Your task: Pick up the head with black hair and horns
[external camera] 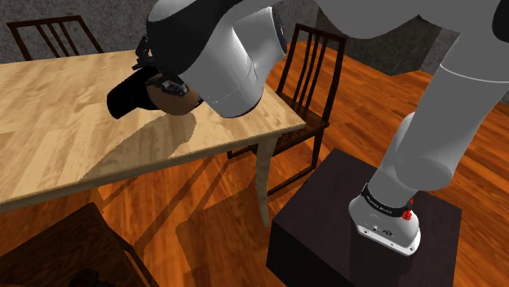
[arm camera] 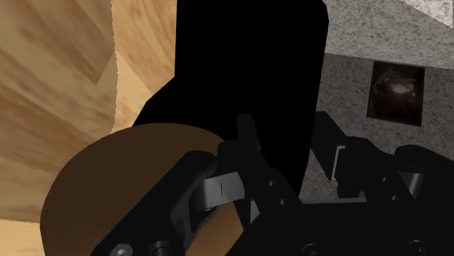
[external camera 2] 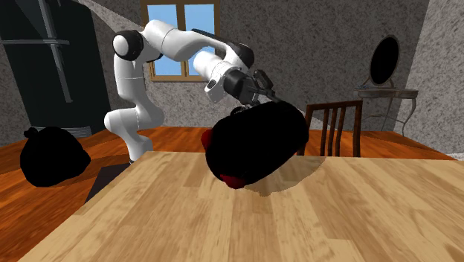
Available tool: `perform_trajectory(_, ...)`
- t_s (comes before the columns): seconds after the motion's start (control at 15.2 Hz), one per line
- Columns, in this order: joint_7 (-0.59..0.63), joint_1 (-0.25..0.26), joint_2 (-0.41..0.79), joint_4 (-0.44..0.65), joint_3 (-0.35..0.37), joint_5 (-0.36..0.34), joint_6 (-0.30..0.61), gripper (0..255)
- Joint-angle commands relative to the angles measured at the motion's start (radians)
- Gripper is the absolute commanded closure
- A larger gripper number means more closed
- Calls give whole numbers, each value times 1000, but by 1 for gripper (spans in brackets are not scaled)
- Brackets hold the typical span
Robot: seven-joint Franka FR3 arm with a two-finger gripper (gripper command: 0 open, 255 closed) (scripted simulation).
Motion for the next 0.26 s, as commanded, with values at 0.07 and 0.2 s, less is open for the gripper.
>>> perform_trajectory(0.07,-160,4,-10,70,1,145,-10,255)
perform_trajectory(0.2,-168,4,-10,74,1,152,-10,255)
